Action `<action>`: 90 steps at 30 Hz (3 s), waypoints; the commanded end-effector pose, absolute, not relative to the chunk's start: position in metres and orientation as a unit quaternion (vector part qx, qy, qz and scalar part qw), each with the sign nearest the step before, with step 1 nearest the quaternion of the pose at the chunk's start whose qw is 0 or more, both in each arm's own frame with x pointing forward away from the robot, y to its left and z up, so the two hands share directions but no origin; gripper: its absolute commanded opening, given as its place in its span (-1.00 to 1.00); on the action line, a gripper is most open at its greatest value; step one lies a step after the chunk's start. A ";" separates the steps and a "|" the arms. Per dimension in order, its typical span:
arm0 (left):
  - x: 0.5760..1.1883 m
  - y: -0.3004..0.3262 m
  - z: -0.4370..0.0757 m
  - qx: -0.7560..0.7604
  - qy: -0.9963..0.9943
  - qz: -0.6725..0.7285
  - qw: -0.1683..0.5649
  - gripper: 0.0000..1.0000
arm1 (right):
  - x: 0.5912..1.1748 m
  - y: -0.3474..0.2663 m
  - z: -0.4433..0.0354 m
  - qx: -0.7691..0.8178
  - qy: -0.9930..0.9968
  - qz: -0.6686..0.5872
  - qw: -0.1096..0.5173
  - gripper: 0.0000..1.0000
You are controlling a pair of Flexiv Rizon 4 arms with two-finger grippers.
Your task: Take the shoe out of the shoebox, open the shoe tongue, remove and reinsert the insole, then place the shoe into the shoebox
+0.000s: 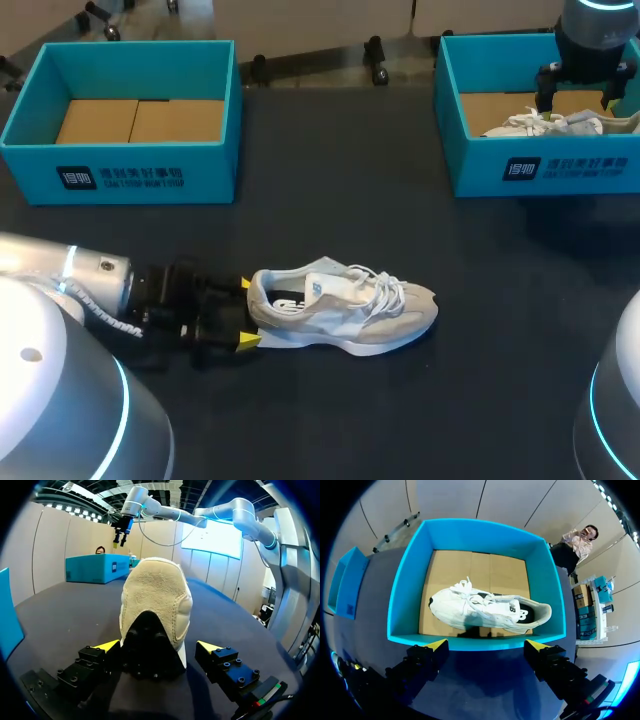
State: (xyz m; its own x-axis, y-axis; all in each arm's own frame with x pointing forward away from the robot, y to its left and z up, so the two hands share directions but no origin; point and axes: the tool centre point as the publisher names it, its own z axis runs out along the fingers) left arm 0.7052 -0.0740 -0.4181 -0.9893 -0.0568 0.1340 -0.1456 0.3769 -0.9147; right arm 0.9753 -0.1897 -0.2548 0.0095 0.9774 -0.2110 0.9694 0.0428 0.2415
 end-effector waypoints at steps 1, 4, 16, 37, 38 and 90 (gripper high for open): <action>0.705 -0.078 -0.422 0.062 -0.829 0.554 0.040 1.00 | 0.975 -0.190 -0.255 0.692 0.703 0.013 0.163 1.00; 0.705 -0.078 -0.422 0.062 -0.829 0.554 0.040 1.00 | 0.975 -0.190 -0.255 0.692 0.703 0.013 0.163 1.00; 0.720 -0.077 -0.409 0.062 -0.818 0.572 0.015 1.00 | 0.975 -0.190 -0.255 0.692 0.703 0.013 0.163 1.00; 0.709 -0.084 -0.422 0.037 -0.832 0.553 0.032 1.00 | 0.975 -0.190 -0.255 0.692 0.703 0.013 0.163 1.00; 0.709 -0.085 -0.422 0.038 -0.831 0.554 0.032 1.00 | 0.975 -0.190 -0.255 0.692 0.703 0.013 0.163 1.00; 0.733 -0.073 -0.424 0.028 -0.844 0.534 0.037 -1.00 | 0.975 -0.190 -0.255 0.692 0.703 0.013 0.163 1.00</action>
State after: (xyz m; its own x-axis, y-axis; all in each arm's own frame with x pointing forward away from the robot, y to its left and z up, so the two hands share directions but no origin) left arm 0.7311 -0.0750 -0.4230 -0.9959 -0.0077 0.0904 -0.0851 0.4239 -0.9017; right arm 0.9753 -0.1897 -0.2548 0.0095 0.9774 -0.2110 0.9694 0.0428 0.2415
